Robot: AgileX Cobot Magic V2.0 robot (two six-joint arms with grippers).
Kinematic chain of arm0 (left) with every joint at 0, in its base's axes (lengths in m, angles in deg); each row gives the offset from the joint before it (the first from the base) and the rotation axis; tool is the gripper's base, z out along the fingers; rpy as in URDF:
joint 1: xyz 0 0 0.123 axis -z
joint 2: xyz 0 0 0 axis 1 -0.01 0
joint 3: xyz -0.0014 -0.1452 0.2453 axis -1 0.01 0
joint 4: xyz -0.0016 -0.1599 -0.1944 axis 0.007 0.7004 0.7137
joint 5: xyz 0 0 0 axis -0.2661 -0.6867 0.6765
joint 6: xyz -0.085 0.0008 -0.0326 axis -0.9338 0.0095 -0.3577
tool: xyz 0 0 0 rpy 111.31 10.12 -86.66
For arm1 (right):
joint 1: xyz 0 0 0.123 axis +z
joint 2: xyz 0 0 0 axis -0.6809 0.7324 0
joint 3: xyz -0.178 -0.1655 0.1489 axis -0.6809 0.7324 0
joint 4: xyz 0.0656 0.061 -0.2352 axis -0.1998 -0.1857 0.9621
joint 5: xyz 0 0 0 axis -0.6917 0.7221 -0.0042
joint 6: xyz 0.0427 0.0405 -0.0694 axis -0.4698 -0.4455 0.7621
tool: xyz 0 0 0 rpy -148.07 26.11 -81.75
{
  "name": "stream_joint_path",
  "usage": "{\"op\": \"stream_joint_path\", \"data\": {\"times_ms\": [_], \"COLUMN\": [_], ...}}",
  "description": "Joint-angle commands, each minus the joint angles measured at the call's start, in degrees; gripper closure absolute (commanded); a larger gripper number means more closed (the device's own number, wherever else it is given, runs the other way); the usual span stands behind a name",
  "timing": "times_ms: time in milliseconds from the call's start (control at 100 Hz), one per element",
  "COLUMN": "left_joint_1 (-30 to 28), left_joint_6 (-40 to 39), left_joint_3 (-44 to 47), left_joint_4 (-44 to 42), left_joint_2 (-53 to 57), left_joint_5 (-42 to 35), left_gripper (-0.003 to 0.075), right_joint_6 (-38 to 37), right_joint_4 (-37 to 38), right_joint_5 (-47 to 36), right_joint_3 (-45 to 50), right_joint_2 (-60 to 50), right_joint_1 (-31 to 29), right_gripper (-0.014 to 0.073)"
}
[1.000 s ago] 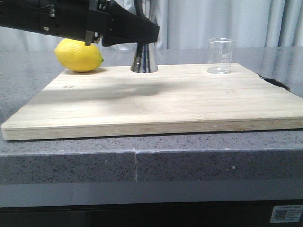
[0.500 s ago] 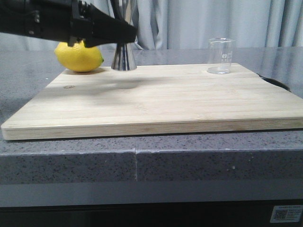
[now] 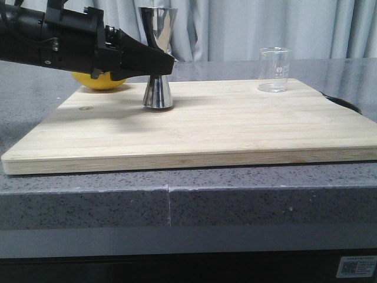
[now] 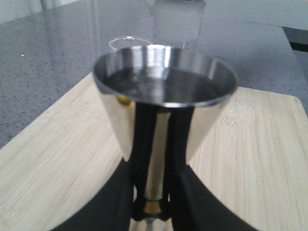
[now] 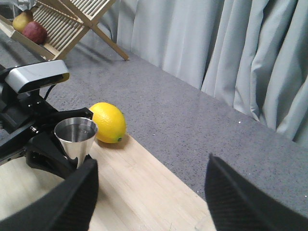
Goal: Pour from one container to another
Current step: 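Lower the filled jigger with the left gripper onto the board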
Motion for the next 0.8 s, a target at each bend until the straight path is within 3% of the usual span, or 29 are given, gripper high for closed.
{"op": "stream_joint_path", "data": {"times_ms": [0, 790], "left_joint_1": [-0.3, -2.11], "left_joint_6": [0.62, 0.84], "left_joint_3": [-1.65, -1.65], "left_joint_4": [5.02, 5.02], "left_joint_2": [2.73, 2.73], "left_joint_5": [4.72, 5.79], "left_gripper": [0.0738, 0.0738], "right_joint_6": [-0.13, -0.13], "right_joint_4": [-3.19, -3.19], "right_joint_5": [-1.35, -1.35], "right_joint_3": [-1.35, -1.35], "right_joint_2": [-1.91, -1.91], "right_joint_1": [-0.31, -0.31], "right_gripper": [0.0167, 0.0167]}}
